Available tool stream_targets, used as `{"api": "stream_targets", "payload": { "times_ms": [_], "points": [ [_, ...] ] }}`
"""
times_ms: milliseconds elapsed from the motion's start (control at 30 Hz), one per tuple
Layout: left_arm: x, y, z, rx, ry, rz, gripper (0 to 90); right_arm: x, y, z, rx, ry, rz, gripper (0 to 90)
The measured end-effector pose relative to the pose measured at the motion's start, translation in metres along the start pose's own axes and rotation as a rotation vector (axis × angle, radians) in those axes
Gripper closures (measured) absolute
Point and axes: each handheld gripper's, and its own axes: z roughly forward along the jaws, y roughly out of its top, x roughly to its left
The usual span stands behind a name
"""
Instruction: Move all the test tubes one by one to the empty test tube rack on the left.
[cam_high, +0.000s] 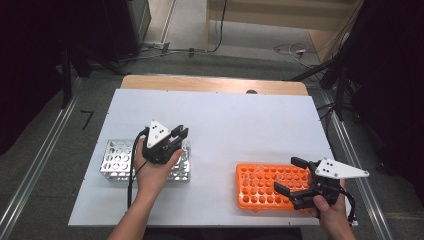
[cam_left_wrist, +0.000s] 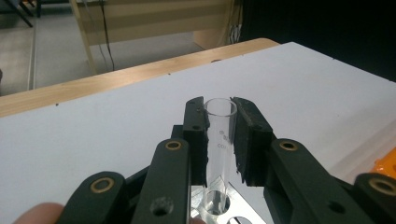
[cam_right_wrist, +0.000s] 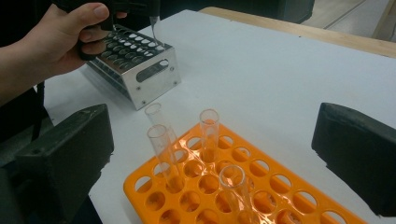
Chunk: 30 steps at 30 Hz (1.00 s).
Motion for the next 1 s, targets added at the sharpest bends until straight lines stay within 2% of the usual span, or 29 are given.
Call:
{"api": "stream_targets", "payload": {
  "times_ms": [333, 633, 1000],
  "points": [
    [-0.004, -0.006, 0.000, 0.039, 0.006, 0.004, 76.5, 0.000, 0.000, 0.000, -0.001, 0.008, 0.003, 0.0],
    [-0.004, -0.007, 0.003, 0.115, 0.002, -0.008, 76.2, -0.003, -0.001, -0.002, -0.003, 0.004, 0.014, 0.0],
    [-0.004, -0.007, 0.007, 0.192, 0.003, -0.012, 76.0, -0.013, -0.001, -0.008, -0.003, -0.049, 0.050, 0.0]
  ]
}}
